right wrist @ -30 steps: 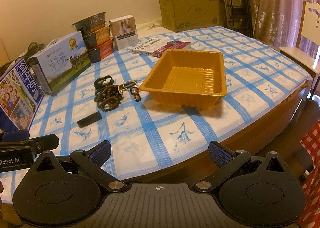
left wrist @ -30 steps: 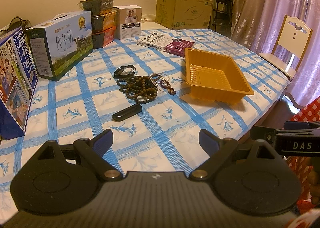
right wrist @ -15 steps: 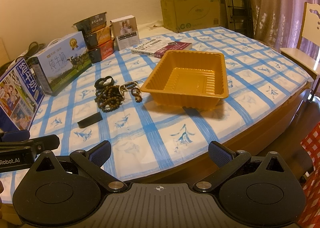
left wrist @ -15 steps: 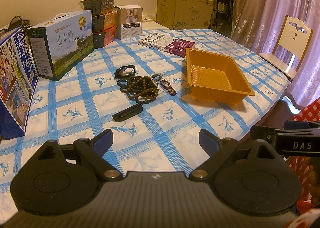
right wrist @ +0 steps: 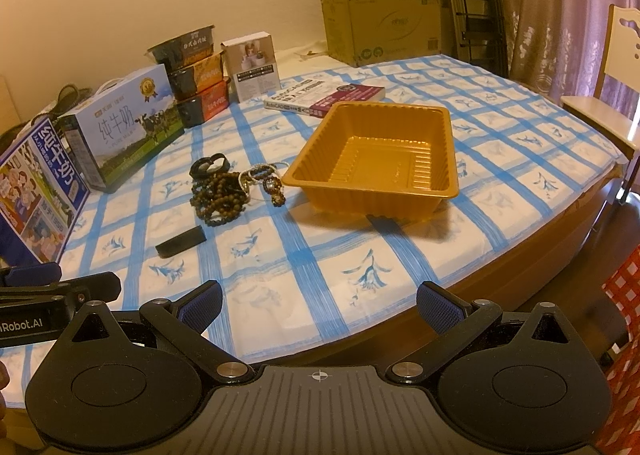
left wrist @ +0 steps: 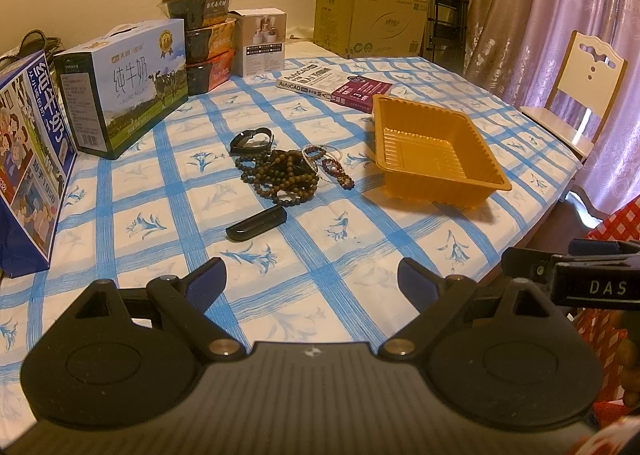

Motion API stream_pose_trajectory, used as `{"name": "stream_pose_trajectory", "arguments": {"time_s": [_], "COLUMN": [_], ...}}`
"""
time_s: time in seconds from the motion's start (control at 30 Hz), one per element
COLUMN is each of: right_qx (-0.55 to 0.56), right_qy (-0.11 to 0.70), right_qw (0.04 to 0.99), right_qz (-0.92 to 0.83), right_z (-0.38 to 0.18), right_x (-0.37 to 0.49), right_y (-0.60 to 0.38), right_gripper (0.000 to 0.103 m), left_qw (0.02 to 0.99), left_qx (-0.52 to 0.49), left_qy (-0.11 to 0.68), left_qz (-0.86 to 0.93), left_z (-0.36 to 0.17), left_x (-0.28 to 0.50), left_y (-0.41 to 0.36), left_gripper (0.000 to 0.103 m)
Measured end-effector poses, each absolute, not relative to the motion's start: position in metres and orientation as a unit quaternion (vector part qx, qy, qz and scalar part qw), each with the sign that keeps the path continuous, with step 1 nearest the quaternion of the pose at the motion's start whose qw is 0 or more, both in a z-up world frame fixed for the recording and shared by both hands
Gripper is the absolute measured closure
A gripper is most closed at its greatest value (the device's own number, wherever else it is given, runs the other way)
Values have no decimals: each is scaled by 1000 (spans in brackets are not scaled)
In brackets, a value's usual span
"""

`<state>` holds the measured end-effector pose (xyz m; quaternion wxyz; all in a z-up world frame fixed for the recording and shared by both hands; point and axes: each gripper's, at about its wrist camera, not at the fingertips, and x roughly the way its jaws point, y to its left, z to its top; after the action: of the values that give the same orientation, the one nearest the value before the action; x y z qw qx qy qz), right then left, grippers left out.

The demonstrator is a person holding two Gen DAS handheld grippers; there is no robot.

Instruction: Organize jewelry

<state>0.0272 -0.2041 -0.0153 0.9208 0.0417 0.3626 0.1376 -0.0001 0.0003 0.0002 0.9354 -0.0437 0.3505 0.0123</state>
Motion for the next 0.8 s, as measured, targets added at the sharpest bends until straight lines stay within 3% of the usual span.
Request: {"name": "stream_pose_trajectory", "arguments": {"time_s": [0.8], "right_qx": [44], "right_qy": [357], "right_qw": [922], "right_qz": [143], "right_z": [-20], "right_x": [37], "right_y": [-196], "right_gripper": [0], "left_qw": [936], "left_qx": [-43], "left_qy": [350], "left_qz": [12], "left_z": [0], "left_x": [0], "left_y": [0], "left_gripper": [11]}}
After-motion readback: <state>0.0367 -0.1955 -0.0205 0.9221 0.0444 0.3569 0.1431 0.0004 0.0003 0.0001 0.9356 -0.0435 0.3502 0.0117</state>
